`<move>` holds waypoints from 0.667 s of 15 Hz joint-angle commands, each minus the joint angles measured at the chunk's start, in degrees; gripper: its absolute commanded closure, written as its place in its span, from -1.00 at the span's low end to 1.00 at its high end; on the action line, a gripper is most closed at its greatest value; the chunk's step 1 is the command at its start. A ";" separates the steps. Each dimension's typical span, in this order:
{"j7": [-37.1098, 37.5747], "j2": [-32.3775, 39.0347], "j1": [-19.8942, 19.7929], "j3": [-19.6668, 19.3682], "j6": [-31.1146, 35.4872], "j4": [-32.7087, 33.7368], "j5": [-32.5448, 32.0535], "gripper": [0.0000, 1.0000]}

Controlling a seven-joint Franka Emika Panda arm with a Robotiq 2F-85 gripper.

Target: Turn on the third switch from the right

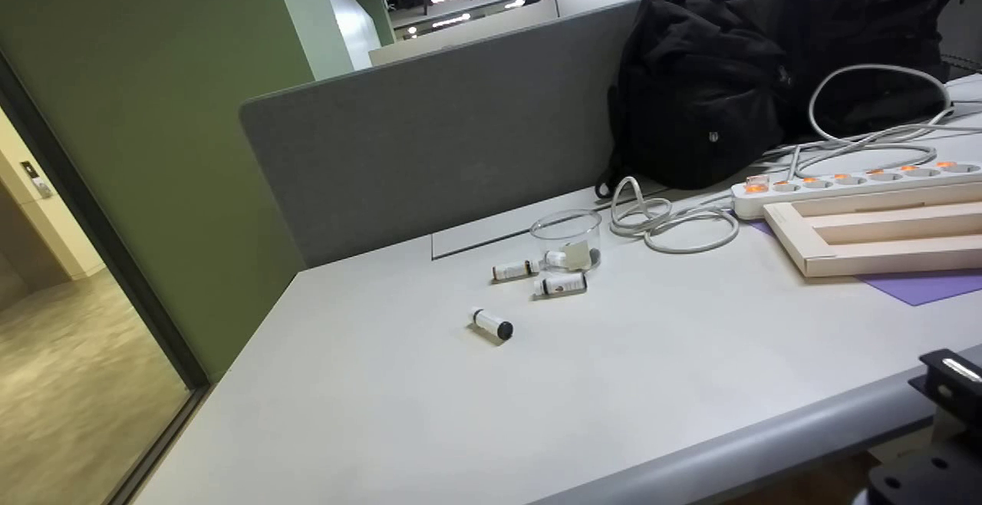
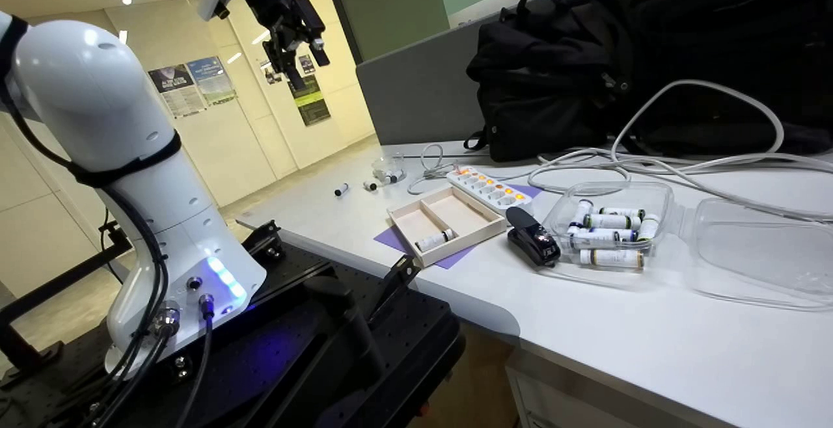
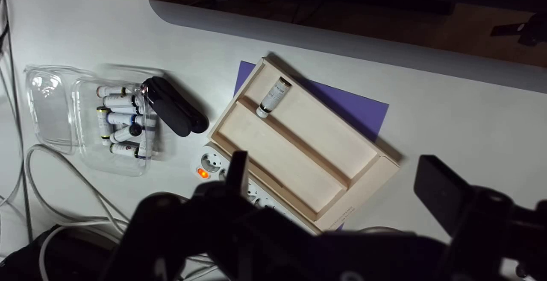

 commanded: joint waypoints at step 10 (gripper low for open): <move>0.06 27.11 -1.25 -7.44 26.25 11.50 5.45 -1.00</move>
